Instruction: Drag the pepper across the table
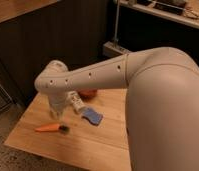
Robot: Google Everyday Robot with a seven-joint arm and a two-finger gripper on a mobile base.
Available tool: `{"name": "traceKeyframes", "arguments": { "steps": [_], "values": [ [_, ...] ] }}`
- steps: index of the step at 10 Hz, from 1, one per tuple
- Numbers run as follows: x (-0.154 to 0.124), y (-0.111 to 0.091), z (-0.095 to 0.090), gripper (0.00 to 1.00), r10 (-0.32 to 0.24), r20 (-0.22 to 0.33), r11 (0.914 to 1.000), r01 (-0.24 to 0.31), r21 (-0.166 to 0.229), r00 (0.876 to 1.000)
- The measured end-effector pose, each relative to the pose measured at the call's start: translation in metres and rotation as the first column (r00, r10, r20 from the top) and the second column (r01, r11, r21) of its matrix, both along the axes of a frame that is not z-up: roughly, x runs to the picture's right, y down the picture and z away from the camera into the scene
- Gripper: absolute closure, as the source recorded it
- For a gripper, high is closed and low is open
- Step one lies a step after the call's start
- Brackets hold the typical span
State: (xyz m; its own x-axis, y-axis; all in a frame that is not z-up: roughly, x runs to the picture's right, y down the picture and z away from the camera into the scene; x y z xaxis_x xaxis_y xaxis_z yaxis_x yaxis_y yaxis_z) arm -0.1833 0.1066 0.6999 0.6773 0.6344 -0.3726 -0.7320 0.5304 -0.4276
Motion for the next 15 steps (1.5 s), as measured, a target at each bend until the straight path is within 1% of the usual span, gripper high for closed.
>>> {"name": "traceKeyframes", "arguments": {
  "steps": [1, 2, 6, 7, 8, 9, 10, 11, 12, 13, 14, 15],
  "values": [
    [-0.003, 0.001, -0.001, 0.35, -0.023, 0.022, 0.9997, 0.023, 0.005, 0.999],
    [-0.004, 0.001, -0.002, 0.35, -0.034, 0.034, 0.9994, 0.034, 0.009, 0.999],
    [-0.004, 0.001, -0.001, 0.35, -0.035, 0.034, 0.9994, 0.034, 0.009, 0.999],
    [-0.005, 0.0, -0.001, 0.35, -0.039, 0.037, 0.9991, 0.038, 0.016, 0.999],
    [-0.007, -0.001, -0.001, 0.35, -0.062, 0.059, 0.9977, 0.061, 0.032, 0.996],
    [-0.013, -0.002, -0.002, 0.35, -0.097, 0.088, 0.9944, 0.093, 0.049, 0.991],
    [-0.026, -0.001, -0.005, 0.35, -0.168, 0.151, 0.9842, 0.158, 0.08, 0.974],
    [-0.036, 0.002, -0.007, 0.35, -0.217, 0.195, 0.9747, 0.201, 0.098, 0.957],
    [-0.046, 0.006, -0.01, 0.35, -0.267, 0.237, 0.9623, 0.245, 0.117, 0.934],
    [-0.053, 0.01, -0.013, 0.35, -0.321, 0.272, 0.9458, 0.294, 0.138, 0.907],
    [-0.059, 0.014, -0.015, 0.35, -0.368, 0.295, 0.9289, 0.336, 0.156, 0.882],
    [-0.064, 0.018, -0.015, 0.35, -0.412, 0.31, 0.9109, 0.378, 0.166, 0.857]
  ]
}}
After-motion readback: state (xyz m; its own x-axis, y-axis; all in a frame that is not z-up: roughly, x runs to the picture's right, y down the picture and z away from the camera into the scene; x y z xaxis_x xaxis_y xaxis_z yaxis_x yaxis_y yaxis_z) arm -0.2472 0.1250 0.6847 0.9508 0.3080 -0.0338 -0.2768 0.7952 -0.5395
